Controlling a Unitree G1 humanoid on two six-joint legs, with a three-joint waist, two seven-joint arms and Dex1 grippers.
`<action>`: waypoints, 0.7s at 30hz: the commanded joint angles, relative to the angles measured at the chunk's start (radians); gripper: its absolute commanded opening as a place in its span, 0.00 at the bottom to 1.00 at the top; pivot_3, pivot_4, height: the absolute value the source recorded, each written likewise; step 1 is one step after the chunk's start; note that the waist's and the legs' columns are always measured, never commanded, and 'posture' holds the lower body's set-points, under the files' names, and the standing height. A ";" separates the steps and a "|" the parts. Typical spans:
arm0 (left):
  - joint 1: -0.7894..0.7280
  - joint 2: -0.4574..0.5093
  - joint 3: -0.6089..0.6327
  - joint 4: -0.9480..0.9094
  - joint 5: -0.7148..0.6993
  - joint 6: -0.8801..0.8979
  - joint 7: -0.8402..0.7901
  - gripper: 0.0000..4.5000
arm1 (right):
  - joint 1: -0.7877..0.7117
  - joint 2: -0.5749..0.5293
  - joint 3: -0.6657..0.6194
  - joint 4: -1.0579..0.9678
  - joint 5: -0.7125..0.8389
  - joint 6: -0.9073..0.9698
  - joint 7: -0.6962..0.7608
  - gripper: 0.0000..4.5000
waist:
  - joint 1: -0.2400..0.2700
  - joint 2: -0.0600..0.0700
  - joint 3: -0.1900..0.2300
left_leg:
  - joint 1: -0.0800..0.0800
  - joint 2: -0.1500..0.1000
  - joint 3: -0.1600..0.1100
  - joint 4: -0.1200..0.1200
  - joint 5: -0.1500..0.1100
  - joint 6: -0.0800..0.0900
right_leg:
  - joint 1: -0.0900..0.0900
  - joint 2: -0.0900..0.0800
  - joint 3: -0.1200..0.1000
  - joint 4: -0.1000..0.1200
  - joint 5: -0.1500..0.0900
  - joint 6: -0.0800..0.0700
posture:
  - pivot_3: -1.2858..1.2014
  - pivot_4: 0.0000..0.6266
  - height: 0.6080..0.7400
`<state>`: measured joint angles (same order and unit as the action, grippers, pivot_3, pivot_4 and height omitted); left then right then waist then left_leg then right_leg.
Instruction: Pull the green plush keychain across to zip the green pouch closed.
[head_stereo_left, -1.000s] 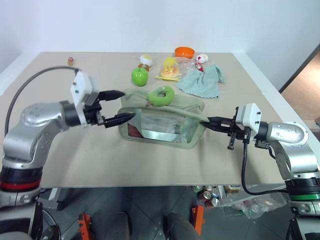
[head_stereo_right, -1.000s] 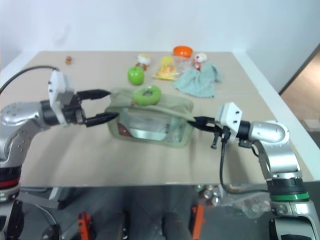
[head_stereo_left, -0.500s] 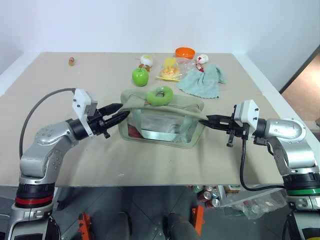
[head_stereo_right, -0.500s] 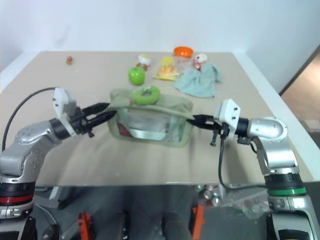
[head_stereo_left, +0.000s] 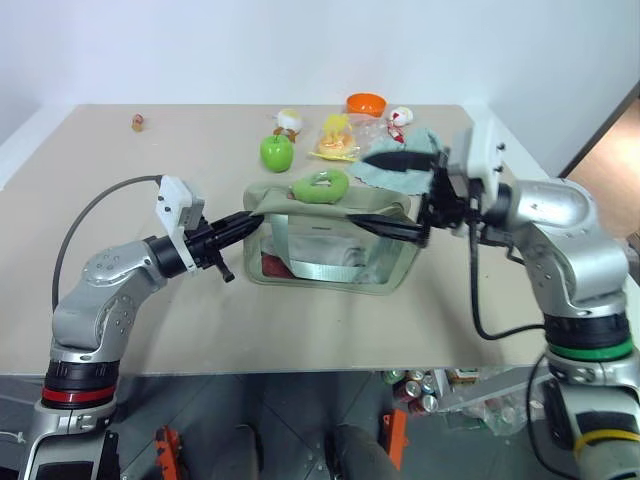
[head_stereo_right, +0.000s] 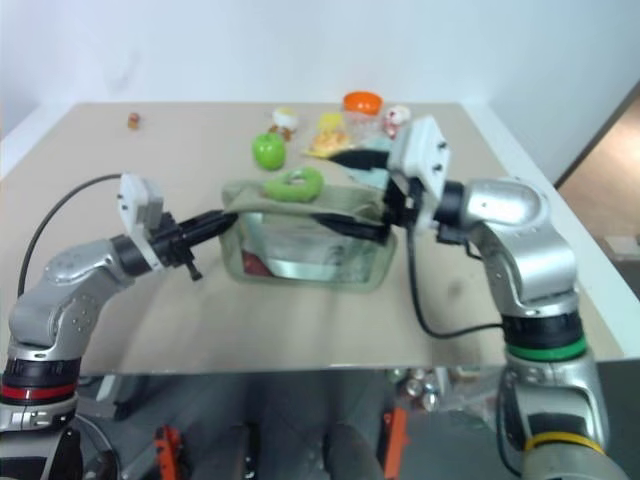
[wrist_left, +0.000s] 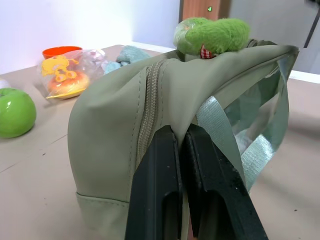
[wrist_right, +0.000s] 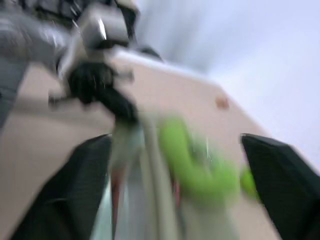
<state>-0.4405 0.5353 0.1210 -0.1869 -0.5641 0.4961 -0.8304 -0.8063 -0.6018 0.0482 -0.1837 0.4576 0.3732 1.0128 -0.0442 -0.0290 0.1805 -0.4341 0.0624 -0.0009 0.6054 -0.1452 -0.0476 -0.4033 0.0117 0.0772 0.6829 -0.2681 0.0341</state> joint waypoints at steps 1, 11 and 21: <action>-0.003 0.008 0.002 -0.051 -0.019 0.009 0.003 0.00 | -0.078 0.083 0.065 0.080 -0.047 -0.021 -0.028 0.99 | -0.001 0.000 0.000 | -0.001 0.000 0.000 0.000 0.000 0.000 | 0.000 0.000 0.000 0.000 0.000 0.000 | 0.52 0.24 1.00; 0.038 -0.001 -0.005 -0.129 -0.028 0.034 0.037 0.00 | -0.128 0.137 0.089 0.319 -0.105 -0.071 0.042 0.66 | 0.006 0.000 0.000 | -0.004 -0.001 0.000 0.000 0.000 0.000 | -0.003 -0.001 -0.001 -0.001 0.001 -0.001 | 0.52 0.24 1.00; 0.048 0.013 0.002 -0.142 -0.033 0.042 0.049 0.00 | -0.074 0.072 0.069 0.309 -0.108 -0.068 0.095 0.00 | 0.006 0.000 0.000 | -0.003 0.000 -0.001 0.000 0.000 0.000 | -0.002 -0.001 -0.001 -0.001 0.000 -0.001 | 0.52 0.24 1.00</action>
<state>-0.3867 0.5344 0.1164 -0.2967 -0.5888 0.5387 -0.7819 -0.8901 -0.5096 0.1497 0.1443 0.3484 0.3064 1.1014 -0.0384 -0.0290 0.1805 -0.4375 0.0620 -0.0017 0.6053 -0.1453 -0.0476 -0.4054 0.0109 0.0760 0.6823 -0.2681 0.0333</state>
